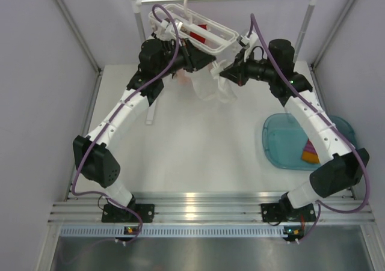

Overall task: Clip the socks to the hanger
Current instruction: Clamp the sock onto the hanger.

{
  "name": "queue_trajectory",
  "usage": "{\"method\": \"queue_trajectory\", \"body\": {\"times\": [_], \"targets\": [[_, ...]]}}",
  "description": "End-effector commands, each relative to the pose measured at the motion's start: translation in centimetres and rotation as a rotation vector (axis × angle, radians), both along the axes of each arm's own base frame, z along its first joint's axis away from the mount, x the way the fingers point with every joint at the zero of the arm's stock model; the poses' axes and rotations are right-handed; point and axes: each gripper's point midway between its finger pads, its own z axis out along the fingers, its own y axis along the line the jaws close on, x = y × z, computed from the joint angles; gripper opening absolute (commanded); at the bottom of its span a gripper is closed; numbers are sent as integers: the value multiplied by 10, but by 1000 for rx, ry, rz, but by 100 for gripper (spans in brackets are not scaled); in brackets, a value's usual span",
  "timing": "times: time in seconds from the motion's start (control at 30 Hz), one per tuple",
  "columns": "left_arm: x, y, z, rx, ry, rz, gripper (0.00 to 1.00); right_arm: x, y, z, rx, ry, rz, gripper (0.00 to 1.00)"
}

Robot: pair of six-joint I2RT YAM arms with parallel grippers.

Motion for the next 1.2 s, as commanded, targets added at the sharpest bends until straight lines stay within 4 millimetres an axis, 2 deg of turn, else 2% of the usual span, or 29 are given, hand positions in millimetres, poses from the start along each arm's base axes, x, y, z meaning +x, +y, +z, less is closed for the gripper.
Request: {"method": "queue_trajectory", "body": {"times": [0.0, 0.1, 0.33, 0.47, 0.67, 0.8, 0.87, 0.9, 0.93, 1.0, 1.03, 1.17], "targets": [[-6, 3, 17, -38, -46, -18, 32, -2, 12, 29, 36, -75, 26, 0], [-6, 8, 21, -45, -59, -5, 47, -4, 12, 28, 32, -76, 27, 0], [-11, 36, 40, -55, -105, 57, 60, -8, 13, 28, 33, -75, 31, 0], [-24, 38, 38, -42, -129, 23, 61, -11, 17, 30, 41, -72, 44, 0], [-31, 35, 23, -33, -102, -14, 64, -15, 22, 33, 52, -67, 54, 0], [-34, 33, 6, -28, -65, -31, 62, -18, 26, 37, 75, -53, 60, 0], [-41, 34, 3, -30, -73, -48, 61, -19, 27, 39, 85, -45, 58, 0], [-44, 34, -6, -25, -59, -51, 61, -19, 27, 38, 86, -46, 55, 0], [-51, 34, -3, -31, -81, -65, 61, -21, 29, 39, 102, -22, 55, 0], [-58, 31, -12, -20, -77, -84, 61, -22, 30, 38, 101, -20, 58, 0], [-62, 31, -10, -24, -90, -86, 61, -23, 32, 38, 100, -20, 63, 0], [-64, 27, -10, -23, -99, -90, 60, -27, 38, 38, 104, -16, 84, 0]]}}
